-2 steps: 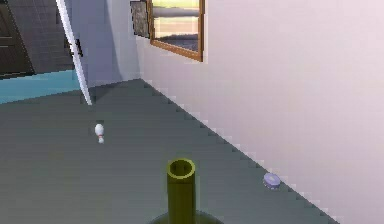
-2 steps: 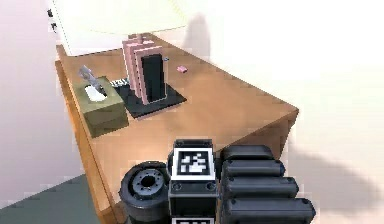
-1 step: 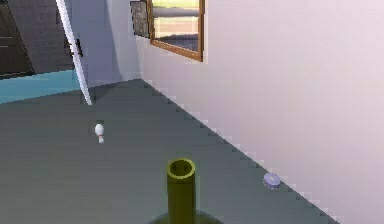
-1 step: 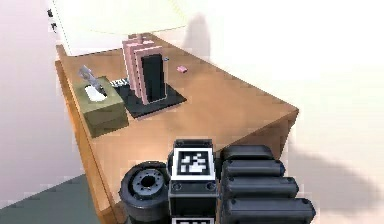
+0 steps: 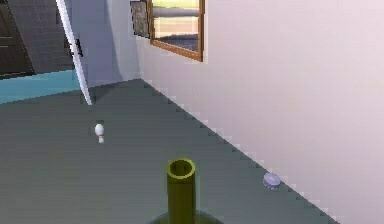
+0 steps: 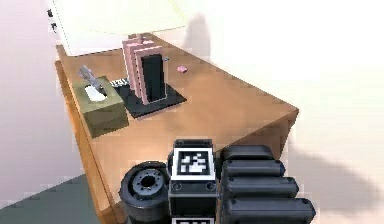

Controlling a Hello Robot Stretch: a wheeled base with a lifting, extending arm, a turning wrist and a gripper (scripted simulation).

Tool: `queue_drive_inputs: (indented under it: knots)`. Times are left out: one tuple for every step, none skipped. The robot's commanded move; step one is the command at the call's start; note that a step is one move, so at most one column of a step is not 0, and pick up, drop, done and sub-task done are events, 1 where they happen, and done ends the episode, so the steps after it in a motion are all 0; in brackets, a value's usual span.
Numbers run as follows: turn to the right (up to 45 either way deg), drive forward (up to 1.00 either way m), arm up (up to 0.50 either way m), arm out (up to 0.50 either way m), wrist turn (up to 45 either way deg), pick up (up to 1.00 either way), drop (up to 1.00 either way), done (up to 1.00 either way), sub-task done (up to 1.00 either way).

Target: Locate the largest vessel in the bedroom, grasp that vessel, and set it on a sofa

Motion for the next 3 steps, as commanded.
queue_drive_inputs:
  knots:
    - [0.0,0.55,0.00,0.00,0.0,0.00,0.00,0.00,0.00]
    - [-45.0,0.00,0.00,0.00,0.0,0.00,0.00,0.00,0.00]
    - [-6.0,0.00,0.00,0.00,0.0,0.00,0.00,0.00,0.00]
